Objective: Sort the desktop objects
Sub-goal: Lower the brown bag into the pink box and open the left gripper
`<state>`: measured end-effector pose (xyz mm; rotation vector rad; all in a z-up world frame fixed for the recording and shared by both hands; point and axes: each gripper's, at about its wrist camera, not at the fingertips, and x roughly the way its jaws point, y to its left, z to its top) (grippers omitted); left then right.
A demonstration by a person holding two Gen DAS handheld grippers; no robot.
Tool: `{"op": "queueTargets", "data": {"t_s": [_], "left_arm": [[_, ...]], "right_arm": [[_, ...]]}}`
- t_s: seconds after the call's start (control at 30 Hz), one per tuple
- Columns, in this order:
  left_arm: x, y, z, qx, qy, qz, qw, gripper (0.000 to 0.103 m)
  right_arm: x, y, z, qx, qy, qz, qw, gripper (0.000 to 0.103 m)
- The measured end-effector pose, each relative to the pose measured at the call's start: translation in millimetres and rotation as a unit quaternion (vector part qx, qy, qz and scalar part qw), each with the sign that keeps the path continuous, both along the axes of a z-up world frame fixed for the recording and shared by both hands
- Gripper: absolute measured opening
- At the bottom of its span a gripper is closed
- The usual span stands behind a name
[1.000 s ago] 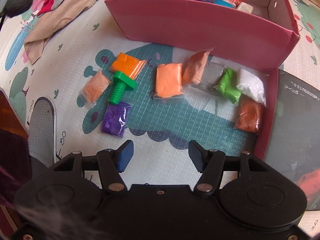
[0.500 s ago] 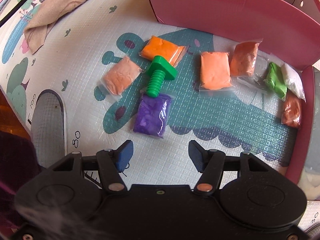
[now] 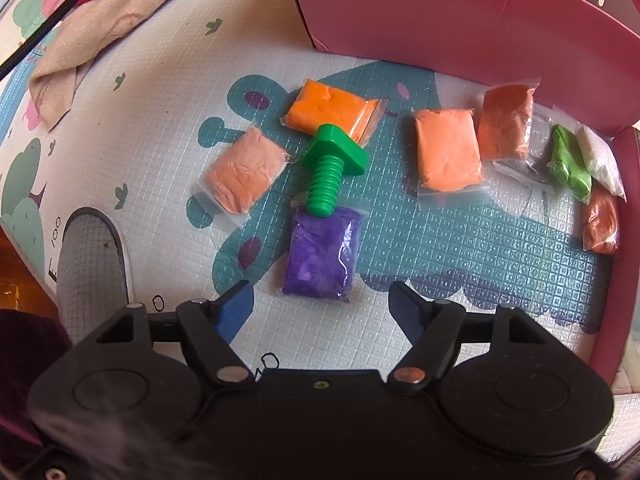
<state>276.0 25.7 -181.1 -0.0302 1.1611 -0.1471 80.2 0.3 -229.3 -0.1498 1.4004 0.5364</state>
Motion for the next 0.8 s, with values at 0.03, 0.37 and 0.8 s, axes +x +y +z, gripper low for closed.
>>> {"op": "queueTargets", "data": {"t_s": [0.03, 0.37, 0.8], "left_arm": [[0, 0, -1, -0.001, 0.001, 0.001, 1.0000, 0.038], [2, 2, -7, -0.006, 0.004, 0.014, 0.9999, 0.038], [6, 12, -9, -0.016, -0.006, 0.050, 0.9986, 0.076]], "right_arm": [[0, 1, -1, 0.001, 0.001, -0.001, 1.000, 0.074], [1, 5, -2, 0.007, 0.000, -0.007, 1.000, 0.092], [2, 13, -7, 0.013, 0.009, 0.003, 1.000, 0.092]]}}
